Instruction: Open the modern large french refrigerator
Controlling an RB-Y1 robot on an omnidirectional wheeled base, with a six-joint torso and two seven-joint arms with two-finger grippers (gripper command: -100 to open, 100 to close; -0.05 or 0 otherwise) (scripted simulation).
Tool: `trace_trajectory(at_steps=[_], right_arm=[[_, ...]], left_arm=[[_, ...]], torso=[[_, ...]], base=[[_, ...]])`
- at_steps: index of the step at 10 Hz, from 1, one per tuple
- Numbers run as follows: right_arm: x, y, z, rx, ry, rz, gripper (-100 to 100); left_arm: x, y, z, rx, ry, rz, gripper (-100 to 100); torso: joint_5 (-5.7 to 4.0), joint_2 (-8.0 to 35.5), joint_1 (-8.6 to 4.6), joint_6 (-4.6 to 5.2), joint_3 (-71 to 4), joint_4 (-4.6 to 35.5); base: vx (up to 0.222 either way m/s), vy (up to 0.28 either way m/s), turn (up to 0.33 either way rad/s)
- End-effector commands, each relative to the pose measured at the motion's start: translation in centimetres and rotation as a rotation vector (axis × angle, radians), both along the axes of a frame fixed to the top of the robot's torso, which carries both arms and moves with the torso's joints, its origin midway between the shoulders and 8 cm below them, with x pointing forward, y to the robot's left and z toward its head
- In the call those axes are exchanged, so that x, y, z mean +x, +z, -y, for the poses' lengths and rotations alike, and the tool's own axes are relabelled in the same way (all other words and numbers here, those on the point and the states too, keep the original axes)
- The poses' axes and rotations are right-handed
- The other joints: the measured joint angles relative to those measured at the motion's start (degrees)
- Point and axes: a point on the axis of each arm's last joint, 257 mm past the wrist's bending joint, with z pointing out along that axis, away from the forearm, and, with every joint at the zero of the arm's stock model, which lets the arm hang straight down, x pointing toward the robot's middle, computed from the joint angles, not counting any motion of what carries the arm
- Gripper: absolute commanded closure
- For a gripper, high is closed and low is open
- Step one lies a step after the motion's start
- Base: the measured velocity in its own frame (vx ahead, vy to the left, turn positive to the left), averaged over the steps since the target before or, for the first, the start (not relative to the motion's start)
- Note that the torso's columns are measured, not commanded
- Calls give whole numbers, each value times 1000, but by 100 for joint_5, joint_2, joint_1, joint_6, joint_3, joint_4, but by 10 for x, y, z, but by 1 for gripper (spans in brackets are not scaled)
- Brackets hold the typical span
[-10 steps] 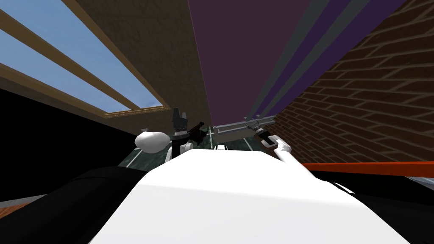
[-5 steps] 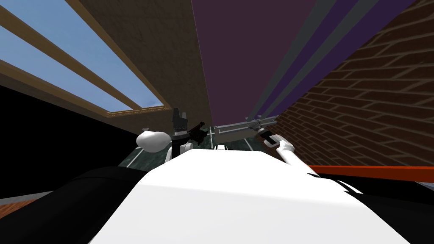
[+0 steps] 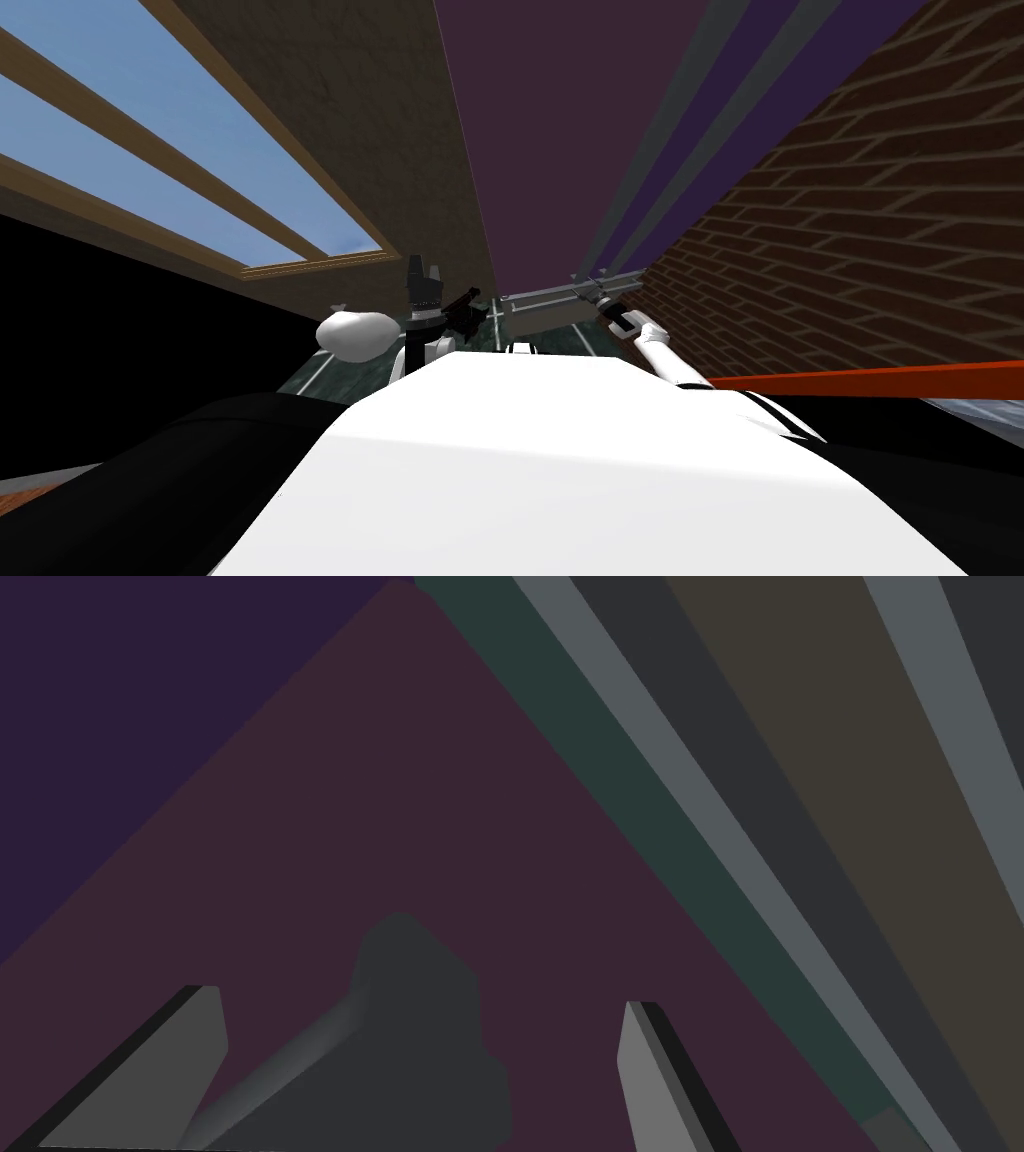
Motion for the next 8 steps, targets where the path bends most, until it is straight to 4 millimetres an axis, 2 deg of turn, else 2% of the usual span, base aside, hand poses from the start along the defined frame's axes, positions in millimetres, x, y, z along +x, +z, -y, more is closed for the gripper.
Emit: trace_trajectory(at_steps=[1,2,3,4,5,6,7,8], right_arm=[[19,2,-14,5,9,4,-100],[26,-5,-25,7,16,-9,-100],[32,2,-26,6,18,3,-100],[40,-2,-38,6,27,-5,-100],[45,3,-39,5,27,3,-100],[52,-2,-50,2,36,-7,-100],[57,4,-51,1,37,2,-100],[67,2,-62,-5,43,-6,-100]], left_arm=[[0,0,0,0,0,0,0],[0,0,0,0,0,0,0],[0,0,0,0,0,0,0],[0,0,0,0,0,0,0],[0,0,0,0,0,0,0],[0,0,0,0,0,0,0],[0,0,0,0,0,0,0],[0,0,0,0,0,0,0]], torso=[[0,-1,1,0,-1,-1],[1,0,1,-1,0,0],[-2,4,-6,1,2,0],[-2,5,-5,-1,3,1],[-3,9,-10,0,5,2],[-2,8,-4,1,5,2],[-1,7,-4,0,4,1],[-1,3,-1,0,2,1]], base=[[-31,-20,-32],[-32,-31,-60],[-30,-28,-28],[-43,-44,-53],[-36,-31,-21],[-42,-33,-52],[-33,-26,-30],[-35,-28,-63]])
